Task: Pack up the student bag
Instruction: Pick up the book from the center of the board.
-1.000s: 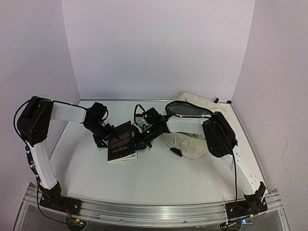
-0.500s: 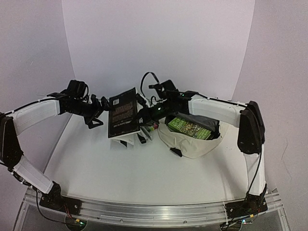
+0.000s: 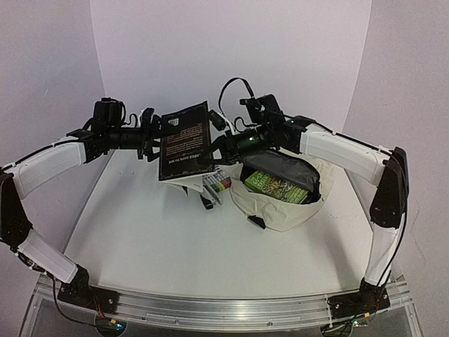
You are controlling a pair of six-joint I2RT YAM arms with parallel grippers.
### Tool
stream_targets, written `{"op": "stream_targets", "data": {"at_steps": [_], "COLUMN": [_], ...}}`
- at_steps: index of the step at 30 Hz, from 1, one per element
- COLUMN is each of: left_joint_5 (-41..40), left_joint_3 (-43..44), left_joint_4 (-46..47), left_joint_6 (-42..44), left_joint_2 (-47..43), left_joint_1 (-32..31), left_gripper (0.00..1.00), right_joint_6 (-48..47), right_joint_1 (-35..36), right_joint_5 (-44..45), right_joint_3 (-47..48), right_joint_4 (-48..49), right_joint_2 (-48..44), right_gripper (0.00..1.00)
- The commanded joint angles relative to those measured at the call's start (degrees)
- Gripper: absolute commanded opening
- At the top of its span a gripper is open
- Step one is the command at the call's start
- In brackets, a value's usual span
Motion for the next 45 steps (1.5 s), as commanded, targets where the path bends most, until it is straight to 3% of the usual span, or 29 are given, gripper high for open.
{"op": "stream_targets", "data": {"at_steps": [1,4,6,7,9,11,15,20,23,28,35,45], "left_joint_5": [4.2,3.7,2.2,1.5,-0.6,-2.6,-6.3,-4.7,5.7,9.3,12.2,15.3], "left_joint_3": [3.2,3.1,3.2,3.6,5.4,7.2,8.9,14.7,17.1,19.7,22.6,22.6], "left_joint_4": [7.2,8.3,7.9,7.6,5.6,4.2,4.9,-0.5,1.3,1.5,4.3,14.5], "left_joint_6": [-2.4,-3.1,-3.1,-3.2,-3.7,-5.0,-7.1,1.0,5.9,11.6,12.5,6.9], "left_joint_2": [0.6,0.1,-0.9,-1.1,-0.9,-0.3,-0.1,2.0,4.0,4.0,5.9,6.3], "left_joint_1": [-1.4,-1.8,-1.8,-1.9,-1.8,-1.9,-2.0,-3.5,-4.0,-4.9,-8.0,-9.1], "left_gripper": [0.67,0.43,0.26,0.15,0.03,0.00,0.00,0.00,0.03,0.03,0.02,0.00], "right_joint_6": [-1.9,-1.6,-1.4,-2.1,-4.0,-8.1,-19.6,-24.7,-26.6,-22.3,-8.0,-4.0], "right_joint_1": [0.0,-1.1,-2.7,-3.5,-5.3,-6.9,-7.8,-8.0,-8.1,-8.2,-8.2,-8.6], "right_joint_5": [-2.7,-2.1,-1.3,-0.6,3.1,9.1,25.9,27.1,21.7,8.9,-1.2,0.6], "right_joint_3": [0.5,0.1,-0.6,-0.9,-1.7,-2.3,-4.6,-4.7,-4.9,-3.3,3.4,3.1], "right_joint_4": [4.1,3.8,3.3,2.5,1.0,-1.7,-4.0,-5.9,-7.3,-8.1,-7.5,-5.6], "right_joint_2": [-3.7,-3.7,-3.6,-3.9,-4.9,-6.9,-11.9,-15.3,-17.6,-19.0,-12.7,-10.4], "right_gripper": [0.00,0.00,0.06,0.16,0.51,0.78,0.98,0.98,0.98,0.98,0.98,0.98]}}
